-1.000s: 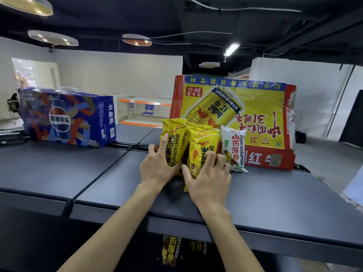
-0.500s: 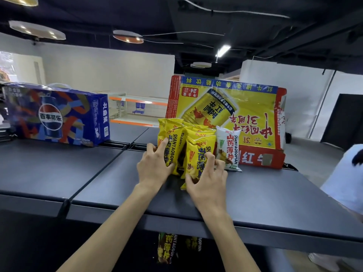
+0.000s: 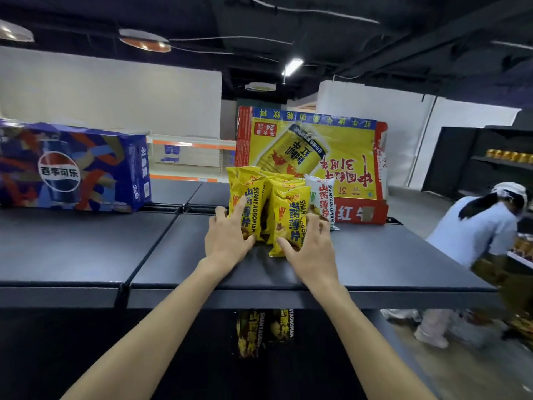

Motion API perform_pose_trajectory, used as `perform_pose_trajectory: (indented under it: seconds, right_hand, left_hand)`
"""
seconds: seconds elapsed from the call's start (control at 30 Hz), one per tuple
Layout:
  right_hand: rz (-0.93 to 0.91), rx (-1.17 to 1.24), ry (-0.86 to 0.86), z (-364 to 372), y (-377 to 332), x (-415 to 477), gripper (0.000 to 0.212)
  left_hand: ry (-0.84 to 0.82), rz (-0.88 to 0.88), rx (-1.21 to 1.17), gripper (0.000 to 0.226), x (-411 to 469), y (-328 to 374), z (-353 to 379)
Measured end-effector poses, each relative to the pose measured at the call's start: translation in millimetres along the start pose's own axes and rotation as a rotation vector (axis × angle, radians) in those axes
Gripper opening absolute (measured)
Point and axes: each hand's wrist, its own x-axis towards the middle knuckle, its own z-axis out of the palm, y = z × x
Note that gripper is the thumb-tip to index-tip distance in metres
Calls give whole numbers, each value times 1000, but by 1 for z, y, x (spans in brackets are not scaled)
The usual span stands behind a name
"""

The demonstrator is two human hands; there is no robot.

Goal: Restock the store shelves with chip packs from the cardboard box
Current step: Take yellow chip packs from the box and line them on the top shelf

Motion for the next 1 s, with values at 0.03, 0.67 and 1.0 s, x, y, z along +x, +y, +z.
perform_pose_trajectory:
  seconds: [0.03,0.67,1.0]
  right_hand:
    - [5,-6,8,-2,0,-2,64]
    - [67,-159,-37,-132,104,-13,39]
    - [210,-291,17,-272,297,-29,39]
  left_hand:
    - [4,17,7,87,-3,-1,-2]
    - [-8,474,-56,37,-39,185,27]
    - [16,611,-128,36,-107,388,142]
